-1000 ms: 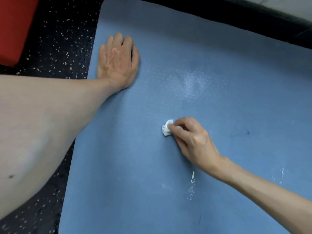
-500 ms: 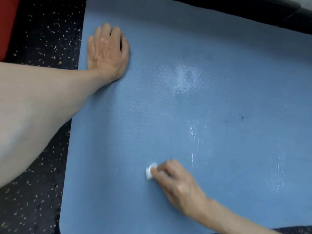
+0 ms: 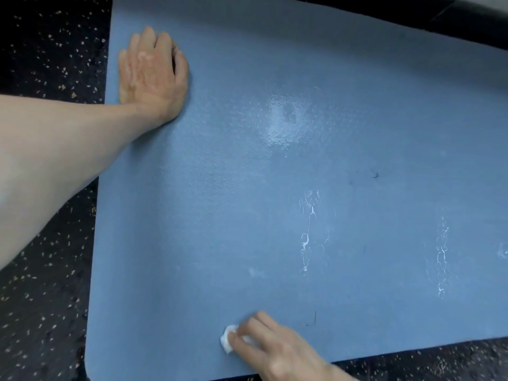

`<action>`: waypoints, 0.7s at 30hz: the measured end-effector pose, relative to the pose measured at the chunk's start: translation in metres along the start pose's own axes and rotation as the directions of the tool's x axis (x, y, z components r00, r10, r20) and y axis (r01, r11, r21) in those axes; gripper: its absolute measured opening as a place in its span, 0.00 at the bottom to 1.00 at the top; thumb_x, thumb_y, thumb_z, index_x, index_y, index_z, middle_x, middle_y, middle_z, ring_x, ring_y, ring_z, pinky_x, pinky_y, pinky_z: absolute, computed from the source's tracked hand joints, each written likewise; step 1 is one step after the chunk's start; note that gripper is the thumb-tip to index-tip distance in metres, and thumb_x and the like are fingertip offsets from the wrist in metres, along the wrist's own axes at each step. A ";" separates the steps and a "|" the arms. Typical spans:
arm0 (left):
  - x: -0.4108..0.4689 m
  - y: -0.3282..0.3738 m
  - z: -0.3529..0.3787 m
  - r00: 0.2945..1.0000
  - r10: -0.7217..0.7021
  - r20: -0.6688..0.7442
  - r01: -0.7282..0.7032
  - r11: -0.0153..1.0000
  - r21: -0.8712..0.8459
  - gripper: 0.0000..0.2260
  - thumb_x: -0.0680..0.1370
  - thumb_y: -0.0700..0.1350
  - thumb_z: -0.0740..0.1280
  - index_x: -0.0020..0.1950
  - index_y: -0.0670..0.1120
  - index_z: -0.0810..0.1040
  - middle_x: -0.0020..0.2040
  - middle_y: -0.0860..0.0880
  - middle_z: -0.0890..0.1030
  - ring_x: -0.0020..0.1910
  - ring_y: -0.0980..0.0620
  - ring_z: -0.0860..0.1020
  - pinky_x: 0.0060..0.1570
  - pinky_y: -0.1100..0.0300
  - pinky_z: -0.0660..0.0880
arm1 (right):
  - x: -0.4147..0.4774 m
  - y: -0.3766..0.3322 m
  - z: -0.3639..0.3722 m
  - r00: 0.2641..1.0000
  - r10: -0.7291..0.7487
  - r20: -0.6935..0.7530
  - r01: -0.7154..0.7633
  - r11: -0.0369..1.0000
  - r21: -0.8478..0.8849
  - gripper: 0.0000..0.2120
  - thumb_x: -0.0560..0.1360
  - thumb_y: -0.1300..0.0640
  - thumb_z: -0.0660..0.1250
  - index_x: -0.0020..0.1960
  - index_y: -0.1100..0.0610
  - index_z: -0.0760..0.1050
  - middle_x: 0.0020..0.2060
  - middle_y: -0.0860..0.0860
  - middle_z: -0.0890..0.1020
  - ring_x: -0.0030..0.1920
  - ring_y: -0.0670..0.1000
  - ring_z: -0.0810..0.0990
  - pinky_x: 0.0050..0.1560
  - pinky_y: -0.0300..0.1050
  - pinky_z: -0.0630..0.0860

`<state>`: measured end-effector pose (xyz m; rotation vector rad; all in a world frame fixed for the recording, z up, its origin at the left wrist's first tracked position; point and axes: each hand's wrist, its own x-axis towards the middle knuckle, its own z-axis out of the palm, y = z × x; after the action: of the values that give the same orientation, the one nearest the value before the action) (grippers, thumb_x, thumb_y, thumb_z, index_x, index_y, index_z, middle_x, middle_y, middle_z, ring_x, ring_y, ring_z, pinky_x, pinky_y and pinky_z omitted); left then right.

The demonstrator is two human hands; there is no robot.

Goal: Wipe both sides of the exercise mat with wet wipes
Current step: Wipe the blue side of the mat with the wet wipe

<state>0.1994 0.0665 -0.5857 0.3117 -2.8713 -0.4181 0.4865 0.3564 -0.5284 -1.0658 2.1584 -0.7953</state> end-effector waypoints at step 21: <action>0.002 0.001 0.001 1.000 -0.008 0.003 0.008 1.000 0.015 0.17 0.82 0.49 0.50 0.56 0.39 0.72 0.58 0.37 0.73 0.58 0.39 0.70 0.57 0.45 0.64 | -0.022 0.003 0.008 0.996 0.081 0.036 -0.080 0.996 -0.028 0.10 0.84 0.53 0.51 0.62 0.48 0.66 0.51 0.47 0.69 0.49 0.49 0.72 0.39 0.41 0.76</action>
<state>0.1972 0.0668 -0.5863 0.3258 -2.8783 -0.3995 0.5020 0.3740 -0.5303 -0.9926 2.1715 -0.7066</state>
